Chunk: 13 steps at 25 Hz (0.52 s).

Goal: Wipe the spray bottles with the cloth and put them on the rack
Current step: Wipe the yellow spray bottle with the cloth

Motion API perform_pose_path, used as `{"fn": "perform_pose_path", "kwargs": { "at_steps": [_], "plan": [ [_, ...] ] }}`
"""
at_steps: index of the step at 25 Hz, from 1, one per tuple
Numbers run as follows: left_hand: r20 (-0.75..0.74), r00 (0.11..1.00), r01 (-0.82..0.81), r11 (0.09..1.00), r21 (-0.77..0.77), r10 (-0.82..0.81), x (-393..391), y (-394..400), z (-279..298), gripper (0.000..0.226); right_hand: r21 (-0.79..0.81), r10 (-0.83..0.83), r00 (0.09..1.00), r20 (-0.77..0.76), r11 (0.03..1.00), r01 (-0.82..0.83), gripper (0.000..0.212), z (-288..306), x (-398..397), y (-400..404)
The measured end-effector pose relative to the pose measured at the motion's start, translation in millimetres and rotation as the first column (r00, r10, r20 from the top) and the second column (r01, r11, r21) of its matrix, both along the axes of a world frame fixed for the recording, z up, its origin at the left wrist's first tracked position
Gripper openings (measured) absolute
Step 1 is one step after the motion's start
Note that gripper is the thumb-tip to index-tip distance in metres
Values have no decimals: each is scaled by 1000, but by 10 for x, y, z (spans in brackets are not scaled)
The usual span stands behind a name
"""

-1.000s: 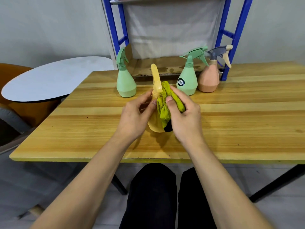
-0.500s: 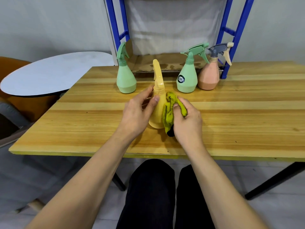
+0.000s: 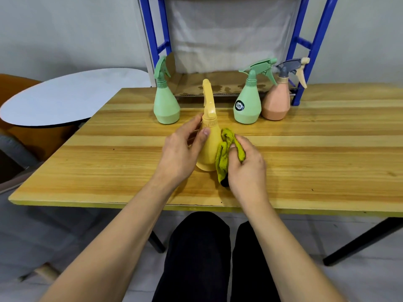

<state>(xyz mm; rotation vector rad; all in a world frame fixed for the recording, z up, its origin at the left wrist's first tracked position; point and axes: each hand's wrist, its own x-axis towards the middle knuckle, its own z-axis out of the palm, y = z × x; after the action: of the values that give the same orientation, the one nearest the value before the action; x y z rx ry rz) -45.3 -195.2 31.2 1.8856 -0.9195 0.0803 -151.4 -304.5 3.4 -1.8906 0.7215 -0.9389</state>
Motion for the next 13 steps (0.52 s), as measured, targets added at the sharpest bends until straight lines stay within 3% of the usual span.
{"fn": "perform_pose_path", "kwargs": {
  "at_steps": [6,9,13],
  "plan": [
    [5,994,-108,991,-73,108,-82,-42,-103,53,-12,-13,999,36,1000,14,33,-64,-46,51],
    [51,966,-250,964,-90,255,-121,-135,-87,48,2,-7,999,51,1000,7,32,-78,-66,54],
    [-49,936,-350,913,-210,348,-178,-317,-12,35,4,-2,997,75,1000,2,31,-60,-76,34]
  ]
}}
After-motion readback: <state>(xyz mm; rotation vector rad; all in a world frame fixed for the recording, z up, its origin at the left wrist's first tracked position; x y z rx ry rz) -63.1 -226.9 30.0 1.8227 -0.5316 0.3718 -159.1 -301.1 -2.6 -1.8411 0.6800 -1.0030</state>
